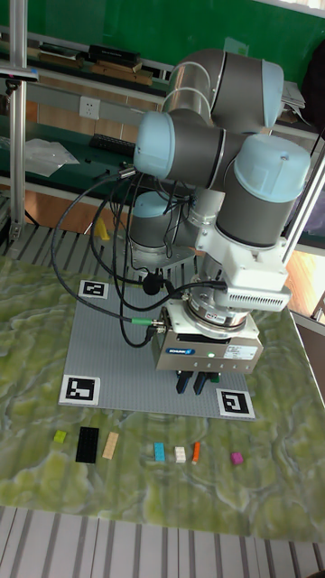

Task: Stack small Lego blocks randomly, one at a time

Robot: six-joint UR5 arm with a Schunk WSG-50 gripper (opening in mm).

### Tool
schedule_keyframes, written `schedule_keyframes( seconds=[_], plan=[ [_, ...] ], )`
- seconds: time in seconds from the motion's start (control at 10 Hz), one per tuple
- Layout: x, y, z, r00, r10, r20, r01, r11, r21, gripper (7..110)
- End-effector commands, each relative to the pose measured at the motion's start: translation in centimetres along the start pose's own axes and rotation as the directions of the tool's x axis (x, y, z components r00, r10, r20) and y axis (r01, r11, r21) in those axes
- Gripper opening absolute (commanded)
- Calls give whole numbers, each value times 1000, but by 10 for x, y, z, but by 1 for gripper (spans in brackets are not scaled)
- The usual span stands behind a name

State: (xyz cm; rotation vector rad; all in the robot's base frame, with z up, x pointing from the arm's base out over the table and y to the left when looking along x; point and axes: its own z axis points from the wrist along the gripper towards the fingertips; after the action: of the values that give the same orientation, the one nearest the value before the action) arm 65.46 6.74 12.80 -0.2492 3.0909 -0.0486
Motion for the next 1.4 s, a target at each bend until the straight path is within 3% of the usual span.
schedule_keyframes(
  seconds=[0.0,0.3,0.5,0.8,1.0,1.1,1.3],
  plan=[
    [-13,4,18,1000,8,29,-8,1000,-6,22],
    [-8,14,29,998,55,9,-55,998,-3,22],
    [-11,15,41,998,65,22,-65,998,1,22],
    [4,17,41,999,23,-36,-23,1000,-5,22],
    [2,25,41,1000,-9,-28,8,999,-39,22],
    [-2,23,41,1000,-13,-10,13,999,-31,22],
    [-20,21,70,999,-1,32,2,1000,-27,22]
  ],
)
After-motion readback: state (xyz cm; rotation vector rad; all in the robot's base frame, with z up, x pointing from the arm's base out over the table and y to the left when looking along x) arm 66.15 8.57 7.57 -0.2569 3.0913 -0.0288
